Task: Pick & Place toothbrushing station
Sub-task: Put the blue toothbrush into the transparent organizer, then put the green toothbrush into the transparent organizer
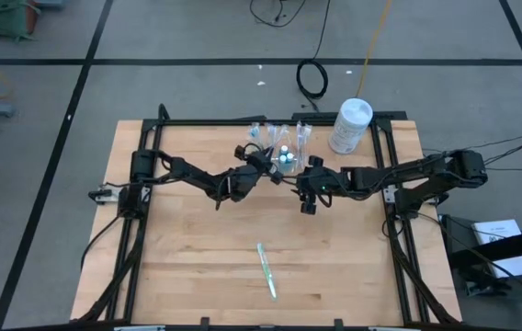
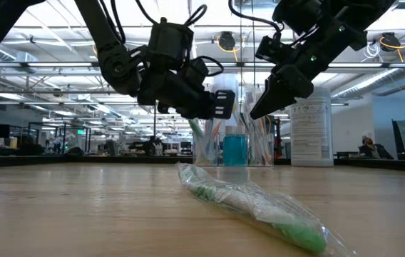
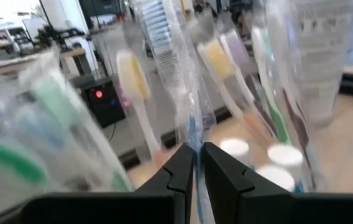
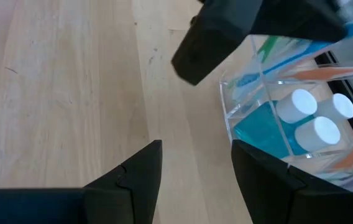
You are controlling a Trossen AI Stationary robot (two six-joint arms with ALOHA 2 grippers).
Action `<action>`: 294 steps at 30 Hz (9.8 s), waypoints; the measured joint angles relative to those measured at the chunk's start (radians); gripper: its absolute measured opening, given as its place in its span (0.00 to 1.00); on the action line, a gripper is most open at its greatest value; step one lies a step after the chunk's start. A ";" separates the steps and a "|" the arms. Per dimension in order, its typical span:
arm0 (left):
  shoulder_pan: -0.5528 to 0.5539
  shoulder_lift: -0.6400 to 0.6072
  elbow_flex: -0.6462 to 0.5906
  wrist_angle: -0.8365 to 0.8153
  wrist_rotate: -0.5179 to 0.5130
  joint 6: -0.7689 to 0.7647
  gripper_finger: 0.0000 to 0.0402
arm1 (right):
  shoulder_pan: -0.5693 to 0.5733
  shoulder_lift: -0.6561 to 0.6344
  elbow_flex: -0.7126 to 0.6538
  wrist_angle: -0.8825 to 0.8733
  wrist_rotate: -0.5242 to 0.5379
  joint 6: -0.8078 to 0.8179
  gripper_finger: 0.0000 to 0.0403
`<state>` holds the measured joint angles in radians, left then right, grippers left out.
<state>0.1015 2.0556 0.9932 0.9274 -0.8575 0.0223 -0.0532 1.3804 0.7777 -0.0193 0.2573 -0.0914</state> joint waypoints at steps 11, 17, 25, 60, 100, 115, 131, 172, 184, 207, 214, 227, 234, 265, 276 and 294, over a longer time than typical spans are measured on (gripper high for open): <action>-0.014 -0.001 0.000 -0.144 0.002 -0.123 0.09 | 0.000 0.000 0.000 0.000 0.000 0.000 0.46; -0.013 -0.001 0.000 -0.147 0.002 -0.127 0.09 | 0.000 0.000 0.000 0.000 0.000 0.000 0.46; -0.012 -0.001 0.000 -0.154 0.074 -0.175 0.09 | 0.000 0.000 0.000 0.000 -0.001 0.001 0.46; -0.110 -0.394 0.008 -0.680 0.203 -0.167 0.43 | 0.001 0.000 0.000 -0.008 -0.001 0.002 0.46; -0.199 -1.038 -0.009 -1.479 0.224 -0.227 0.43 | 0.004 0.000 0.000 -0.013 -0.001 0.433 0.46; -0.202 -1.037 -0.208 -1.191 0.239 -0.174 0.43 | 0.145 0.000 0.000 -0.004 -0.103 0.473 0.46; -0.147 -1.037 -0.212 -1.132 0.309 -0.080 0.43 | 0.232 0.075 0.000 0.261 -0.104 0.527 0.46; -0.149 -1.036 -0.212 -1.094 0.316 -0.079 0.43 | 0.524 0.448 0.252 0.258 0.075 0.825 0.41; -0.149 -1.036 -0.212 -1.088 0.316 -0.079 0.43 | 0.519 0.546 0.250 0.306 0.044 0.916 0.41; -0.149 -1.036 -0.212 -1.087 0.316 -0.079 0.43 | 0.493 0.630 0.250 0.425 0.080 0.916 0.41; -0.149 -1.036 -0.212 -1.087 0.316 -0.078 0.43 | 0.489 0.692 0.254 0.493 0.045 0.886 0.27; -0.149 -1.036 -0.212 -1.087 0.316 -0.079 0.43 | 0.470 0.675 0.252 0.483 0.028 0.786 0.01; -0.149 -1.036 -0.212 -1.084 0.315 -0.060 0.43 | 0.449 0.603 0.249 0.420 0.012 0.732 0.00; -0.148 -1.037 -0.212 -0.811 0.435 -0.087 0.43 | 0.157 0.063 0.218 0.245 0.902 -0.025 0.00; -0.148 -1.037 -0.212 -0.791 0.431 -0.078 0.43 | -0.041 0.063 0.026 0.548 0.888 -0.105 0.00; -0.147 -1.037 -0.212 -0.752 0.430 -0.017 0.43 | -0.134 0.063 -0.102 0.791 0.621 -0.051 0.00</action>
<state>-0.0452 1.0187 0.7811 0.1749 -0.4274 0.0055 -0.1867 1.4433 0.6762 0.7714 0.8781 -0.1424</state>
